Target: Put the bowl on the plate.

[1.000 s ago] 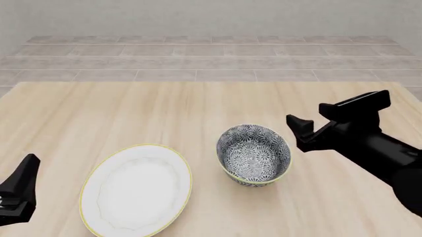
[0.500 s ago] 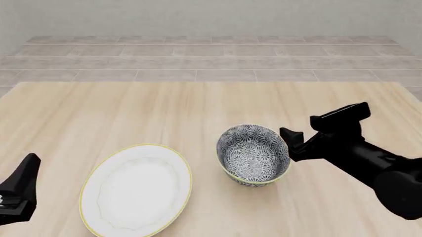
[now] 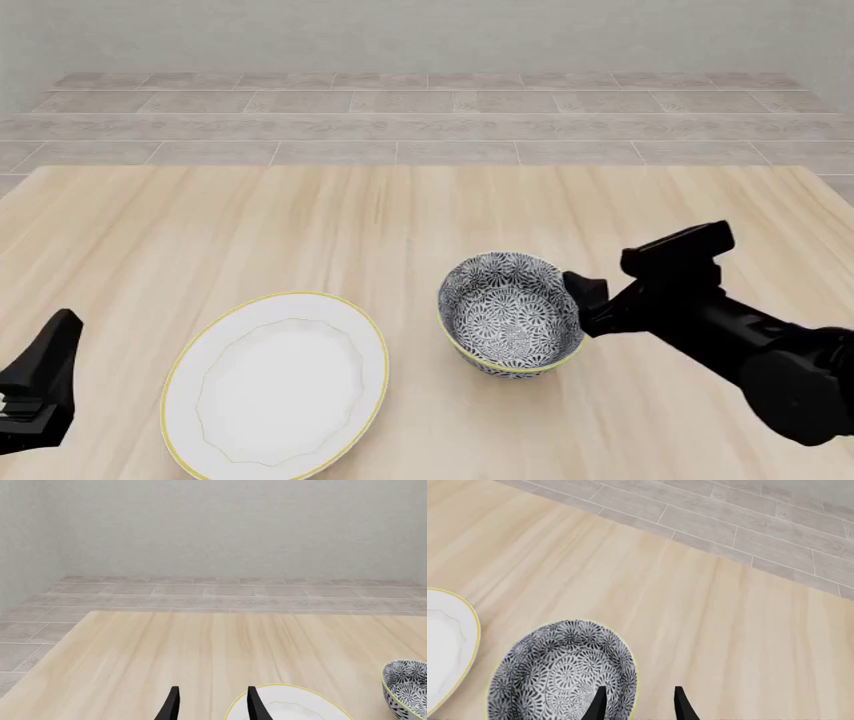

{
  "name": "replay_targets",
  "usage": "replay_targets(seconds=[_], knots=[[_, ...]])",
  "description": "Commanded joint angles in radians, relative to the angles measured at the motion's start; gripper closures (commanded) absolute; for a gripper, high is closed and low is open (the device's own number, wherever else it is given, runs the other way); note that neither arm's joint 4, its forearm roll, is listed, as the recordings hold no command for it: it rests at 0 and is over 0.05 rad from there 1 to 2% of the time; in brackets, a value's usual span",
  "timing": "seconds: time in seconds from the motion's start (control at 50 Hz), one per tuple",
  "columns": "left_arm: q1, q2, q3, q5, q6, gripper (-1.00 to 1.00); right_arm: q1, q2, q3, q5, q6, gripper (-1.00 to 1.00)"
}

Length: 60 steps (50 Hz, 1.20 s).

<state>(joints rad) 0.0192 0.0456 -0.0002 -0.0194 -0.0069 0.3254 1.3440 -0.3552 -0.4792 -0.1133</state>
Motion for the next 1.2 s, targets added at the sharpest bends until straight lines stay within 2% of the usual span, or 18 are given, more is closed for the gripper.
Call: replay_targets(seconds=[0.02, 0.58, 1.2], knots=[[0.001, 0.005, 0.0, -0.005, -0.001, -1.0, -0.005, 0.033, 0.004, -0.024, -0.003, -1.0], [-0.002, 0.033, 0.0, -0.033, 0.001, -1.0, -0.014, 0.143, -0.005, -0.092, -0.01, -1.0], [-0.012, 0.052, 0.0, -0.053, 0.006, -1.0, -0.007, 0.263, -0.027, -0.146, 0.013, -1.0]])
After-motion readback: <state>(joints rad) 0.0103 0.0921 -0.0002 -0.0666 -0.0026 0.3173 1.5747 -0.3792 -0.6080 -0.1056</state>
